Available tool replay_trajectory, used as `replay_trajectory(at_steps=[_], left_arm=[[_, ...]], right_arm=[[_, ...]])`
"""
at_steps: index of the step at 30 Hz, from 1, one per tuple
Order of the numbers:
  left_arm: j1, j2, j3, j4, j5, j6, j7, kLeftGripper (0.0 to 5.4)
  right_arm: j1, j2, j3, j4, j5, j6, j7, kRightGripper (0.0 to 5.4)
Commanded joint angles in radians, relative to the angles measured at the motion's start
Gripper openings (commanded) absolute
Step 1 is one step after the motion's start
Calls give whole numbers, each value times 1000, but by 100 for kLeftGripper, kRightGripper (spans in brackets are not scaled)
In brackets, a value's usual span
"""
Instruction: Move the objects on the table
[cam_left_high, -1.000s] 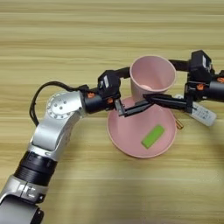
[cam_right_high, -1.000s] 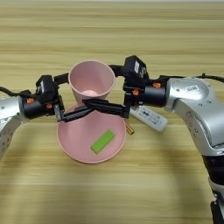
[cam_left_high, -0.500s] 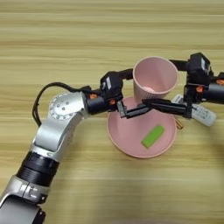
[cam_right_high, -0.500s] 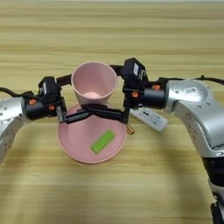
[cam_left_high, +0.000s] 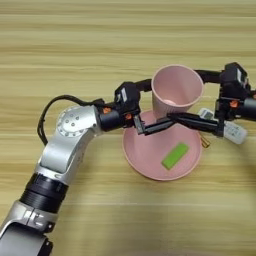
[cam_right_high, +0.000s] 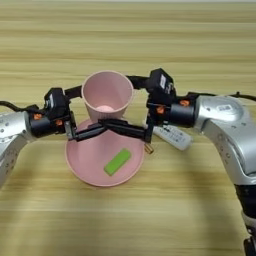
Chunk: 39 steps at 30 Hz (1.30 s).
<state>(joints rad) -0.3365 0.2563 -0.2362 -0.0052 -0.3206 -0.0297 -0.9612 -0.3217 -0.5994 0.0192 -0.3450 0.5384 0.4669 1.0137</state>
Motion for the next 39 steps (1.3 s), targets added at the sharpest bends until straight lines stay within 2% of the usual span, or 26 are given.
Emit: replay_trajectory(at_steps=[1, 10, 13, 15, 17, 19, 22, 25, 29, 31, 35, 39], left_arm=[[-6, 3, 11, 11, -1, -9, -1, 410], [-15, 4, 20, 38, -7, -10, -15, 410], [-20, 3, 26, 51, -7, -10, -17, 410], [-18, -7, 29, 61, -14, -2, -15, 410], [-12, -21, 28, 61, -25, 12, -12, 410], [-7, -36, 29, 65, -28, 27, 3, 410], [3, -70, 16, 105, 25, 29, 74, 410], [10, -101, 25, 166, 68, 17, 158, 410], [16, -119, 67, 190, 67, 3, 226, 410], [-6, -125, 104, 228, 82, -19, 289, 410], [-67, -143, 174, 341, 116, -59, 431, 410], [-107, -156, 187, 474, 204, -116, 572, 410]], right_arm=[[42, -32, -64, 7, 6, -29, -5, 540], [124, -43, -184, 26, 37, -73, -10, 540], [146, -53, -221, 18, 64, -80, 4, 540], [156, -50, -263, 12, 103, -82, 9, 540], [142, -43, -307, 5, 150, -67, -11, 540], [121, -36, -330, 8, 169, -62, -43, 540], [76, -6, -339, 29, 175, -66, -121, 540], [29, 34, -341, 58, 163, -79, -208, 540], [-21, 72, -329, 119, 92, -122, -313, 540], [-37, 93, -320, 153, 51, -157, -359, 540], [-58, 135, -316, 204, 15, -200, -421, 540], [-70, 166, -303, 259, -28, -247, -465, 540]])
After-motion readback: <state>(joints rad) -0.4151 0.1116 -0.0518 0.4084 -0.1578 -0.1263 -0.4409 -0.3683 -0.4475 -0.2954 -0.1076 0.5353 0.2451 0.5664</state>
